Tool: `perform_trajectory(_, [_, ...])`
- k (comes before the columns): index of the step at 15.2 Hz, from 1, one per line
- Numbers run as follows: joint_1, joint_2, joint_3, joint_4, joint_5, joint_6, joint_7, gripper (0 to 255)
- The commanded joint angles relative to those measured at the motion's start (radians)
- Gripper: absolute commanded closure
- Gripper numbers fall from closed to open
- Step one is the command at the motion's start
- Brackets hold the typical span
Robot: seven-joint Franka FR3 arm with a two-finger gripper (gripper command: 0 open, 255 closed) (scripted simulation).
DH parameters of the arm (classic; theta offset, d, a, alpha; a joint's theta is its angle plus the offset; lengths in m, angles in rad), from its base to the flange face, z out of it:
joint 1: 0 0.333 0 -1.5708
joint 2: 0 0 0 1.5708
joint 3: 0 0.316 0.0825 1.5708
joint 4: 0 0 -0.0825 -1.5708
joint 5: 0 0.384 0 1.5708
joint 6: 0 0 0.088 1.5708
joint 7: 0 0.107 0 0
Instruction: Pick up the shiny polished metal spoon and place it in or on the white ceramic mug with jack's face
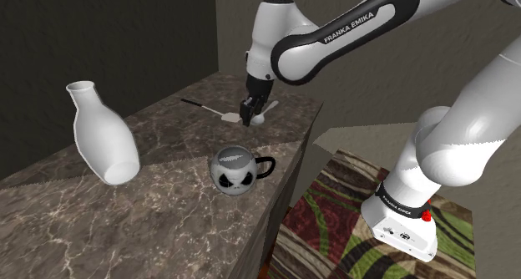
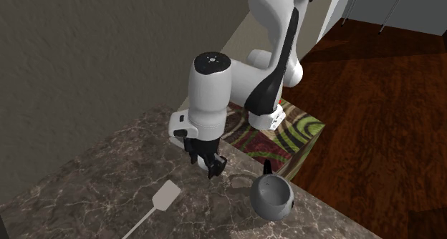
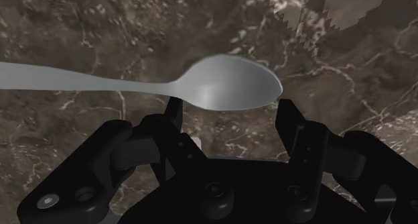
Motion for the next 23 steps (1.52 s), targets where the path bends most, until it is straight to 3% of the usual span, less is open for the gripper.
perform_trajectory(1, [0.001,-0.014,-0.002,0.016,0.004,-0.03,-0.004,255])
perform_trajectory(20, [0.005,-0.105,-0.014,0.188,0.024,-0.291,-0.03,255])
perform_trajectory(23, [0.034,-0.12,0.036,0.181,0.031,-0.301,0.044,255])
